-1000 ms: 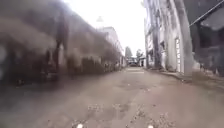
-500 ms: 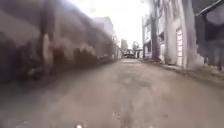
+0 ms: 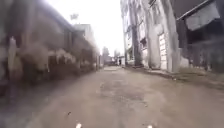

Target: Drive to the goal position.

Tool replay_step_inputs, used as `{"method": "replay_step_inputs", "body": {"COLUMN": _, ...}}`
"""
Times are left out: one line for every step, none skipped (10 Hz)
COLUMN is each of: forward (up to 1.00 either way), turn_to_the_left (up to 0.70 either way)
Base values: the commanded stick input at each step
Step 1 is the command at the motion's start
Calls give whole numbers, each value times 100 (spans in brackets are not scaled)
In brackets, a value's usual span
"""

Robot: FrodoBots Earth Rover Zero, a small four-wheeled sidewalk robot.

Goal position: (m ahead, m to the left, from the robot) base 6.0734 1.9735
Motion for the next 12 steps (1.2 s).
{"method": "replay_step_inputs", "body": {"forward": 100, "turn_to_the_left": 10}}
{"method": "replay_step_inputs", "body": {"forward": 100, "turn_to_the_left": 10}}
{"method": "replay_step_inputs", "body": {"forward": 100, "turn_to_the_left": -23}}
{"method": "replay_step_inputs", "body": {"forward": 100, "turn_to_the_left": -30}}
{"method": "replay_step_inputs", "body": {"forward": 100, "turn_to_the_left": -30}}
{"method": "replay_step_inputs", "body": {"forward": 100, "turn_to_the_left": -13}}
{"method": "replay_step_inputs", "body": {"forward": 100, "turn_to_the_left": 10}}
{"method": "replay_step_inputs", "body": {"forward": 100, "turn_to_the_left": 10}}
{"method": "replay_step_inputs", "body": {"forward": 100, "turn_to_the_left": 10}}
{"method": "replay_step_inputs", "body": {"forward": 100, "turn_to_the_left": 10}}
{"method": "replay_step_inputs", "body": {"forward": 100, "turn_to_the_left": 10}}
{"method": "replay_step_inputs", "body": {"forward": 100, "turn_to_the_left": 10}}
